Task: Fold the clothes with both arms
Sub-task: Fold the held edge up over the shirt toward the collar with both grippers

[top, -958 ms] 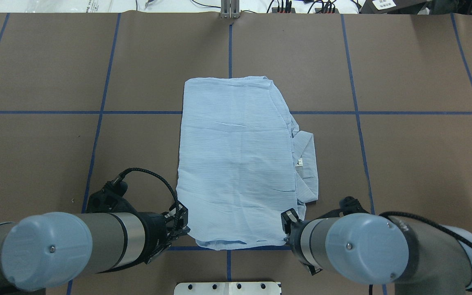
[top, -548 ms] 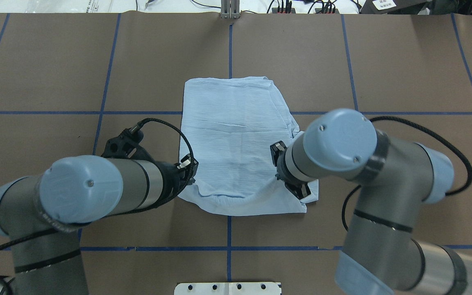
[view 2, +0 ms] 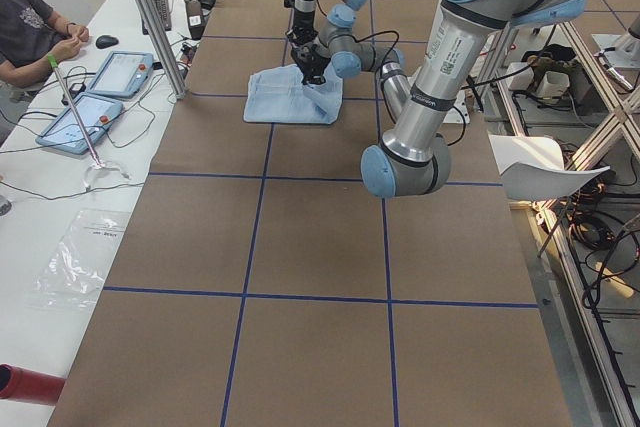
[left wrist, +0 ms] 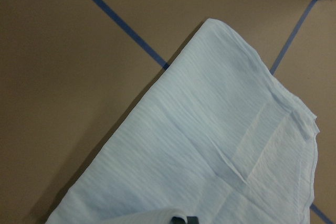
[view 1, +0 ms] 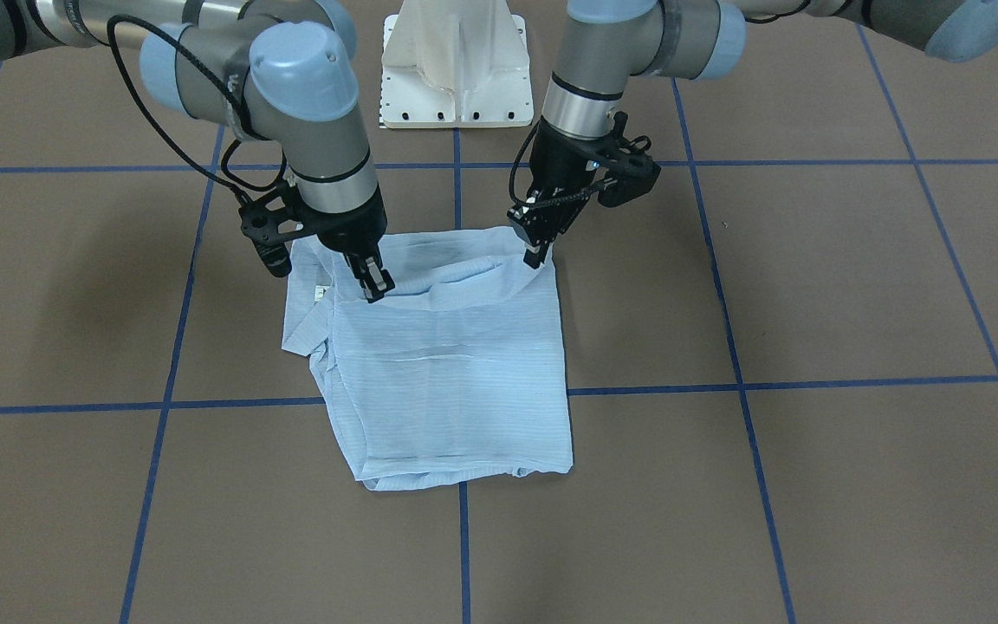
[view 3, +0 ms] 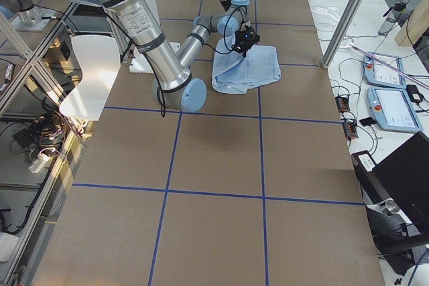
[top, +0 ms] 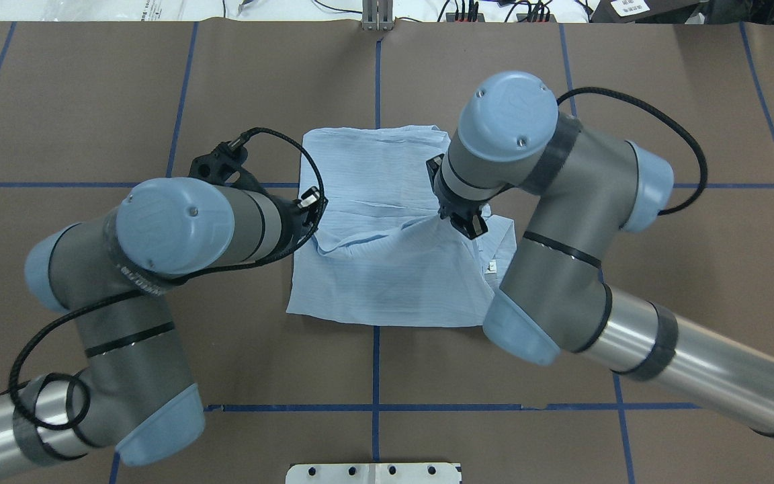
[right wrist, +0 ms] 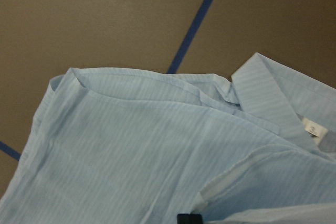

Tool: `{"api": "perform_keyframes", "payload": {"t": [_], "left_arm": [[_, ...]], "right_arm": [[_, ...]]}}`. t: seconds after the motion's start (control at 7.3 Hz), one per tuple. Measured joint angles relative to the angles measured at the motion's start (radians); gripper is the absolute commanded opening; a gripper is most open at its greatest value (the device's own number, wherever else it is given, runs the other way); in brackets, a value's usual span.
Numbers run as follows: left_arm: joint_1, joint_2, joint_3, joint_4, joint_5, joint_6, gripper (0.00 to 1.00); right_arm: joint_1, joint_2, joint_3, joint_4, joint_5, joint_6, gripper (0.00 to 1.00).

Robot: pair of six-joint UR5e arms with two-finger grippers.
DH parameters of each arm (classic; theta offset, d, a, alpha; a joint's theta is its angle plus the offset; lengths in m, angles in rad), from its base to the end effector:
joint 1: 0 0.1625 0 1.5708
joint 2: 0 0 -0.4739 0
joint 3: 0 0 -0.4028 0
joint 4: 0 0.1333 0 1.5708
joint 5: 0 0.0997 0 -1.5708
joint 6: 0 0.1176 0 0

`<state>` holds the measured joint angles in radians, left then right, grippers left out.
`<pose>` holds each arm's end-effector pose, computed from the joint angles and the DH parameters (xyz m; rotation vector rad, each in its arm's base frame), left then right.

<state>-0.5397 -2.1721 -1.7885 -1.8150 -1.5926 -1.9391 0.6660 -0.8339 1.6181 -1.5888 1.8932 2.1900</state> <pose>0.5285 -0.4690 0.2291 0.0736 1.0943 -0.8070 -0.5326 -0.5406 0.2402 -0.3042 -0.8079 1.0863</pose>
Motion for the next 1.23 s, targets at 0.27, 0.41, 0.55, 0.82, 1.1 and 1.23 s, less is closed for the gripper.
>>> {"api": "perform_keyframes", "payload": {"t": [0.27, 0.41, 0.55, 0.82, 1.1, 1.23], "left_arm": [[-0.064, -0.062, 0.151, -0.087, -0.001, 0.068, 0.0], [-0.088, -0.102, 0.238, -0.132, -0.001, 0.092, 0.0], [-0.106, -0.134, 0.323, -0.187, 0.0, 0.114, 0.0], [-0.142, -0.164, 0.446, -0.273, 0.0, 0.173, 0.0], [-0.163, -0.181, 0.549, -0.349, 0.0, 0.212, 0.0], [-0.166, -0.193, 0.591, -0.379, 0.0, 0.22, 0.04]], "right_arm": [[0.05, 0.075, -0.16, 0.045, 0.025, -0.063, 0.0], [0.065, 0.106, -0.223, 0.056, 0.033, -0.09, 0.0], [0.075, 0.127, -0.277, 0.076, 0.036, -0.107, 0.0], [0.087, 0.154, -0.371, 0.142, 0.038, -0.134, 0.0], [0.099, 0.171, -0.452, 0.221, 0.038, -0.154, 0.0], [0.105, 0.174, -0.476, 0.245, 0.038, -0.172, 0.25]]}}
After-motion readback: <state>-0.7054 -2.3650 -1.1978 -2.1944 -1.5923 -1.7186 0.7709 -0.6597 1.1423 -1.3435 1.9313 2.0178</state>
